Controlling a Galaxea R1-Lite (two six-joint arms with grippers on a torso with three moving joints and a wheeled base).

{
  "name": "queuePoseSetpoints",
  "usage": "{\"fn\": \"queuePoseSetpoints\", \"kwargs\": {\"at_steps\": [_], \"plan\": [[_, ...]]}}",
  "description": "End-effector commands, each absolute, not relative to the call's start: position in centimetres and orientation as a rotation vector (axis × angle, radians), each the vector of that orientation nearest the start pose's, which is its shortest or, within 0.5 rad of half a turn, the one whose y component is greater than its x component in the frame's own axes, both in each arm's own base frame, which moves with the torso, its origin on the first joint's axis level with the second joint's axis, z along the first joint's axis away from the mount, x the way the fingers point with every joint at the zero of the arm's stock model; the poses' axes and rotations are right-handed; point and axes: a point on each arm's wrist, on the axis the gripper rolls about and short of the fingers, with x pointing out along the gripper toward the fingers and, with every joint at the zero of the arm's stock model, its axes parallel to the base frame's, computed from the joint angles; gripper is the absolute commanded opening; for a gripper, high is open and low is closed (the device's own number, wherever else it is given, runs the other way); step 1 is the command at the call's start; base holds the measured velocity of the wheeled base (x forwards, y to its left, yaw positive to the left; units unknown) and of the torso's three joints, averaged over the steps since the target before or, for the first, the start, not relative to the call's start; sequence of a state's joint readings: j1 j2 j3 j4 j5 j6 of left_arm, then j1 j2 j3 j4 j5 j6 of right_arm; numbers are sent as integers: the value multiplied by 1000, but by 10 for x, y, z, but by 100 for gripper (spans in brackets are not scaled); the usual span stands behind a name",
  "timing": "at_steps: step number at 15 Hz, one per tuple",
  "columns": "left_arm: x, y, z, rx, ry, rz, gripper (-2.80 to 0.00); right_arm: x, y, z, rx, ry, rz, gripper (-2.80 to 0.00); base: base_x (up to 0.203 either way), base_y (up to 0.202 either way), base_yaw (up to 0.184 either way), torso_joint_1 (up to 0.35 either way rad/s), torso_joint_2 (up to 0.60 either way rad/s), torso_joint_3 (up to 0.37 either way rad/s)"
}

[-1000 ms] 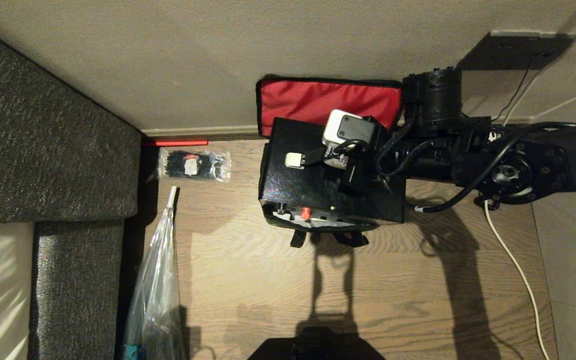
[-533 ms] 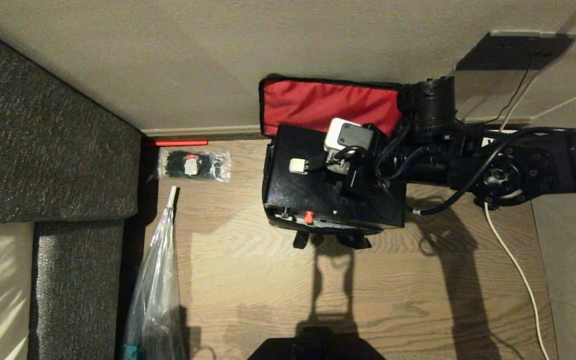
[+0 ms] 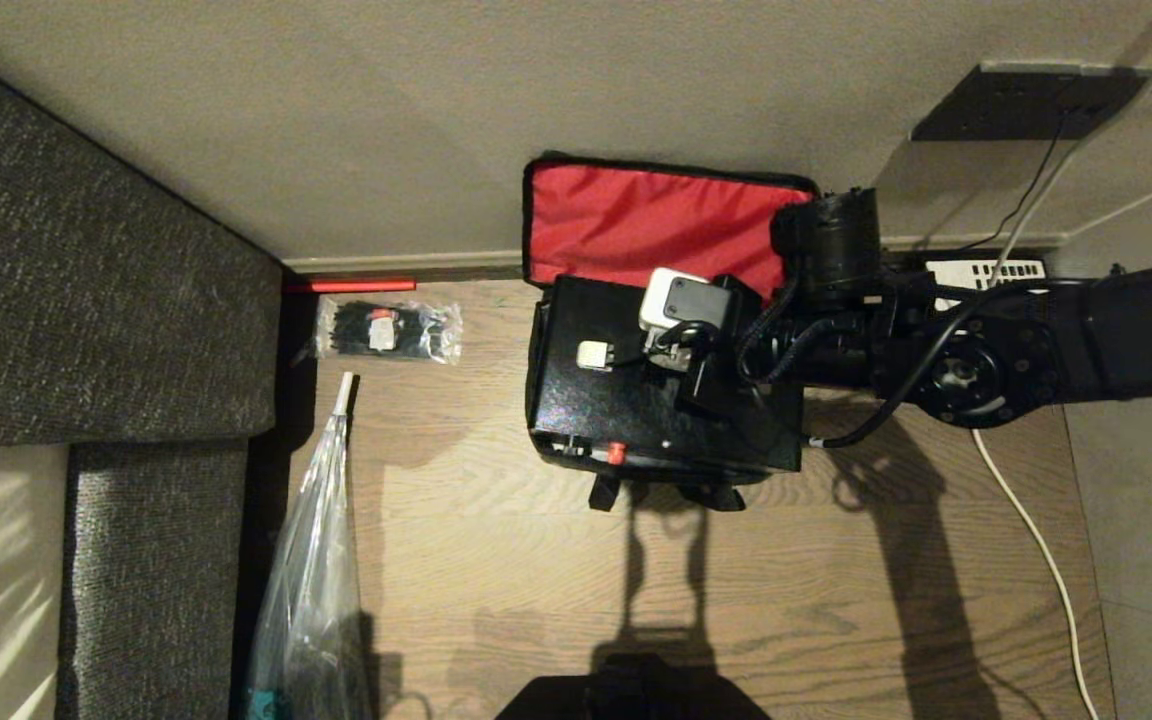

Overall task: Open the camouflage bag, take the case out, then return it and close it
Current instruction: Place the black box back

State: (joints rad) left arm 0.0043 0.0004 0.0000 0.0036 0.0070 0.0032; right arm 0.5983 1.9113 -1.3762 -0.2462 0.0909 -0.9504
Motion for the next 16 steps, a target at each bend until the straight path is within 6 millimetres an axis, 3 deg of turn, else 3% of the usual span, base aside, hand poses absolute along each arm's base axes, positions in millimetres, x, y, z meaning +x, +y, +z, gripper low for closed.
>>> {"fn": "queuePoseSetpoints", "kwargs": {"at_steps": [1, 8, 15, 16], "plan": [[-23, 0, 74, 3, 6, 11, -280, 329, 225, 217, -987, -37, 782, -280, 0, 0, 0, 0, 0, 0], [-21, 0, 75, 3, 21, 12, -280, 362, 235, 177, -985, -30, 758, -280, 0, 0, 0, 0, 0, 0], [-20, 0, 75, 3, 36, 12, -280, 380, 237, 156, -976, 3, 749, -280, 0, 0, 0, 0, 0, 0], [-20, 0, 75, 3, 36, 12, -280, 381, 236, 157, -972, 6, 745, 0, 0, 0, 0, 0, 0, 0]]}}
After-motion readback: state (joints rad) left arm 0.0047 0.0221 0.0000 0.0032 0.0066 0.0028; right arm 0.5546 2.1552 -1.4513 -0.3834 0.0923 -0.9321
